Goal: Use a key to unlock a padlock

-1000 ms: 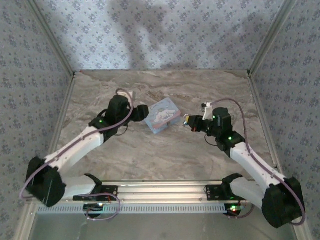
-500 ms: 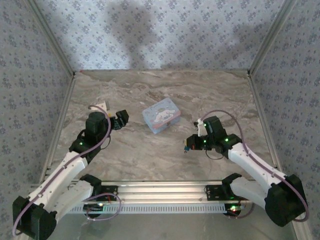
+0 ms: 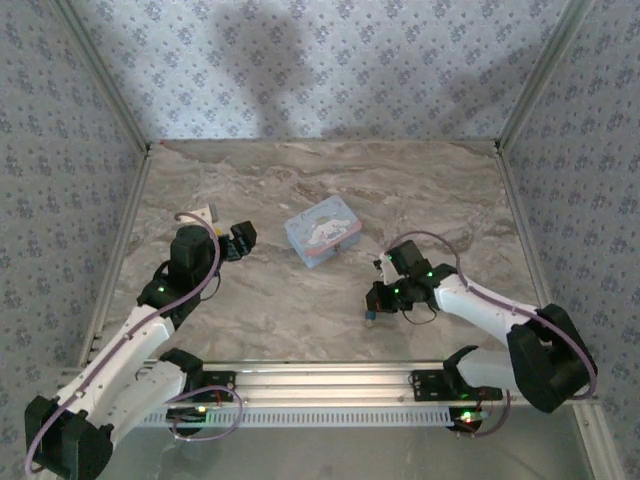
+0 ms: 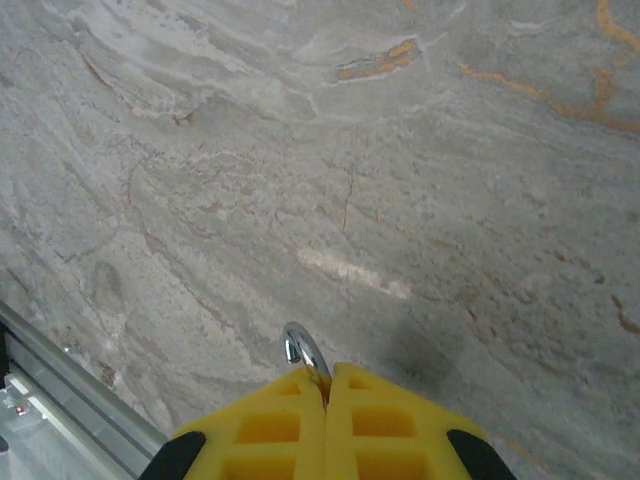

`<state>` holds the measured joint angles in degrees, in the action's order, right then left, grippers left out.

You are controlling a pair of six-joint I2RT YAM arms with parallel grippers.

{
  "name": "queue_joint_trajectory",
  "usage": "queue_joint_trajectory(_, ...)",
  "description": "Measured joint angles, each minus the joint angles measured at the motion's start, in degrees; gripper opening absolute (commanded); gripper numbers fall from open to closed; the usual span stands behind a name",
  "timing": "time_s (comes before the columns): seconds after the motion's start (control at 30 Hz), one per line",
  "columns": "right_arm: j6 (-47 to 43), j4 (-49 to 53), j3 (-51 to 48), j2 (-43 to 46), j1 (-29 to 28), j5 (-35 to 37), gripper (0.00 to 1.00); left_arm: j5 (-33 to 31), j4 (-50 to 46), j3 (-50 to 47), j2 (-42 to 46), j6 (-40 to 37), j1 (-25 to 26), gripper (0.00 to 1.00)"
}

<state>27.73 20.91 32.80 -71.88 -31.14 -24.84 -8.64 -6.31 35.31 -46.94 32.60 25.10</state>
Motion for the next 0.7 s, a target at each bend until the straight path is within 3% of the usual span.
queue_joint_trajectory(0.43,-0.4,-3.5,0.0,-4.0,0.1,1.0,0.31,0.0,-1.3,0.0,0.0,0.0,-0.1,0.86)
queue_joint_trajectory(0.57,-1.2,-2.2,0.3,-0.9,1.2,3.7,0.37,-1.1,-1.8,0.0,0.0,-0.2,-0.4,0.88)
queue_joint_trajectory(0.7,-3.0,-0.8,1.9,5.1,3.8,8.2,0.44,-2.6,-1.4,0.0,0.0,-1.8,-0.8,0.96)
